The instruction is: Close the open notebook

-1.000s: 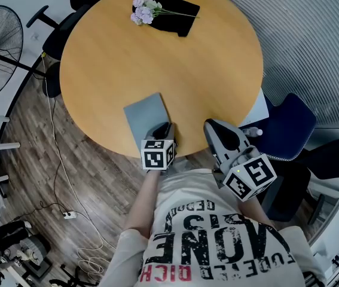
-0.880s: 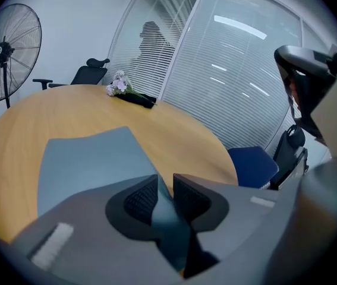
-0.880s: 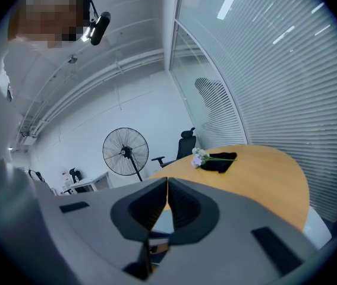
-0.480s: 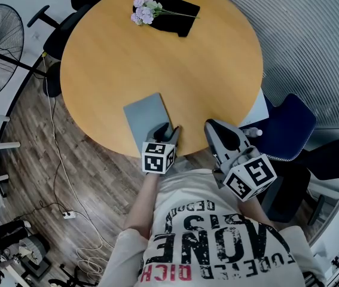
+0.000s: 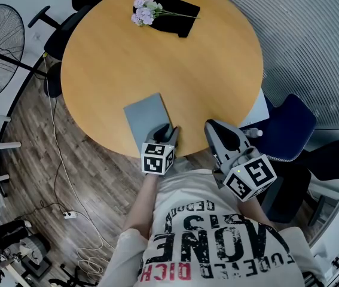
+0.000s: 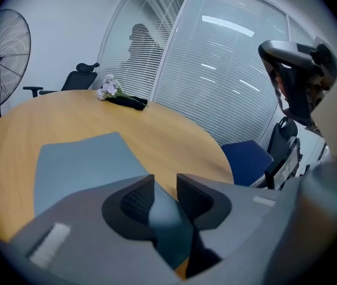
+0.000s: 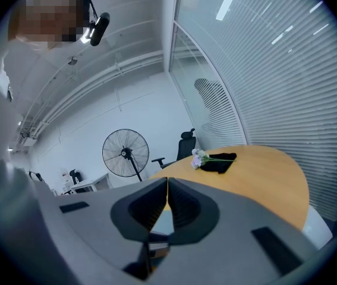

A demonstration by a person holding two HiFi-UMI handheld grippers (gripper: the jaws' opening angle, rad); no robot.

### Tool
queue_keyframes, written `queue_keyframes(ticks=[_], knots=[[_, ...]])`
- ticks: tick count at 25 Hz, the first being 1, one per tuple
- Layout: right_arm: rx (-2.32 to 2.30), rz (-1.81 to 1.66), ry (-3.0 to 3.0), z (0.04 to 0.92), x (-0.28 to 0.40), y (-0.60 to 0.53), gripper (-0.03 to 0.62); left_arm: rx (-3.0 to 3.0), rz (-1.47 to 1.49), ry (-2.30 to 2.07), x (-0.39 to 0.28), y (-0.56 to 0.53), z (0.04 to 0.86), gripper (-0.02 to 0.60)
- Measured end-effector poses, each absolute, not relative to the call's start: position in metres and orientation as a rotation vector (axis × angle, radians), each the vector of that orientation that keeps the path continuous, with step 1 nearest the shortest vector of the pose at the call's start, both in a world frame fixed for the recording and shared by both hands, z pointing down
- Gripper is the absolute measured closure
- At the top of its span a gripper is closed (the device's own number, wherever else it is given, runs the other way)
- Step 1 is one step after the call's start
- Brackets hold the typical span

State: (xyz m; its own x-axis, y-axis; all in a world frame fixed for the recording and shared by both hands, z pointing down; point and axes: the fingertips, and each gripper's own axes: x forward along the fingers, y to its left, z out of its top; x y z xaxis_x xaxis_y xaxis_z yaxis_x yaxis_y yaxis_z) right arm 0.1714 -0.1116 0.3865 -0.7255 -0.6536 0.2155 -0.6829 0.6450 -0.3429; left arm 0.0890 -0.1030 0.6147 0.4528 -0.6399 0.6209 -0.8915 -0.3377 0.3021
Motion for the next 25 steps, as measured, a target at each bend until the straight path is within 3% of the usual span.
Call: queue_keyframes(ticks=[14, 25], knots=[[1.148, 0.627, -2.772, 0.388, 0.166, -0.116, 0.582, 2.019, 0.515, -1.335, 0.073, -0.11, 0.618, 0.57], [1.149, 0.612, -2.763, 0.389, 0.163, -0.114, 0.582, 2.014, 0.468, -1.389, 0.072, -0.109, 0.614, 0.571]])
